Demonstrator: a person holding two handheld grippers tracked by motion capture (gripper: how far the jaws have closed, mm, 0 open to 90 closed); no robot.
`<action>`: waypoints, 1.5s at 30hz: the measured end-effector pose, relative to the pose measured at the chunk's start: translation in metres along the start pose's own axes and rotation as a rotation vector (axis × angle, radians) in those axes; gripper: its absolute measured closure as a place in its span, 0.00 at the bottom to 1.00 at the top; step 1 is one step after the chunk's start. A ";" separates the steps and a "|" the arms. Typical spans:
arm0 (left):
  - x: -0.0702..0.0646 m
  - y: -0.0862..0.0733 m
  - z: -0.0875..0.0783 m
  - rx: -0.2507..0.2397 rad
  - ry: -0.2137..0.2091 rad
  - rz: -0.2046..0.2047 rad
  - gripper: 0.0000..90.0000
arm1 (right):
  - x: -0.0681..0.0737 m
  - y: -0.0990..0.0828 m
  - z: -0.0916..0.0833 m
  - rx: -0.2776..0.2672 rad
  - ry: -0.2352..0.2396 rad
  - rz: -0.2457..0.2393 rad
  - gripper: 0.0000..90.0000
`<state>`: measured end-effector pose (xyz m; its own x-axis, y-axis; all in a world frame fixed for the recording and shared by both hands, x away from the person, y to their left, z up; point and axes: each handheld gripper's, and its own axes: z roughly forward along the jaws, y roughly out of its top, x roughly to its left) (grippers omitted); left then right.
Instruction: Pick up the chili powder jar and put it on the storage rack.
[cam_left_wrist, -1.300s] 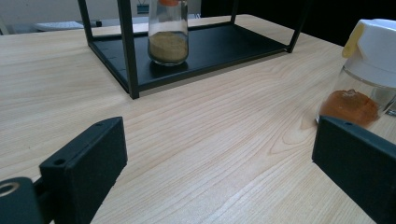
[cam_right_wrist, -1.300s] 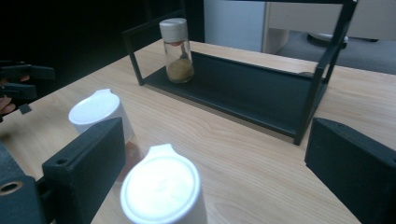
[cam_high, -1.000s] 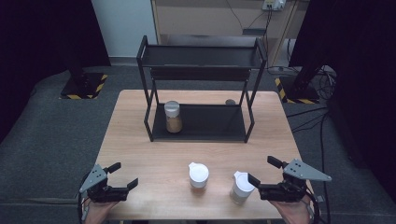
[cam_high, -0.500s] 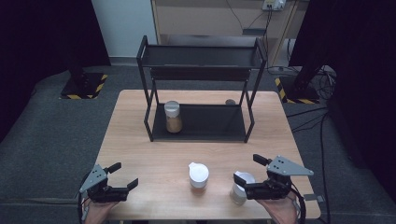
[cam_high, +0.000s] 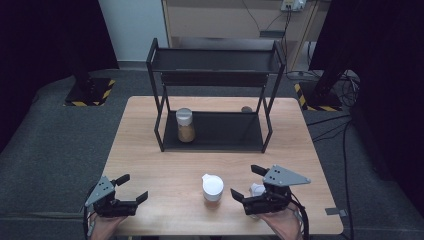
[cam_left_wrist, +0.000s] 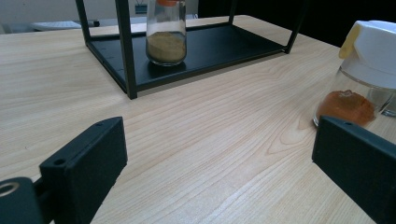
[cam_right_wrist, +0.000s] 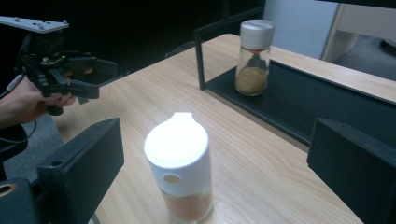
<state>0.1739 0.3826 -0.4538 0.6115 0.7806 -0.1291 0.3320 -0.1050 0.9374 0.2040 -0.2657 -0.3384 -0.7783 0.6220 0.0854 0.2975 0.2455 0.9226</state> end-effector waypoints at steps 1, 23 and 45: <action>0.000 0.000 0.000 0.001 0.000 0.000 0.02 | 0.000 0.001 0.002 0.004 0.004 -0.002 0.05; 0.001 0.000 0.000 0.002 -0.005 0.001 0.02 | 0.011 0.011 0.049 0.079 0.050 -0.024 0.05; 0.001 0.001 0.000 0.005 -0.009 0.005 0.02 | 0.024 0.004 0.080 0.177 0.016 -0.021 0.07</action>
<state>0.1746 0.3831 -0.4533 0.6194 0.7747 -0.1272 0.3326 -0.1122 0.9364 0.2307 -0.1900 -0.3627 -0.7935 0.6040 0.0737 0.3724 0.3863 0.8438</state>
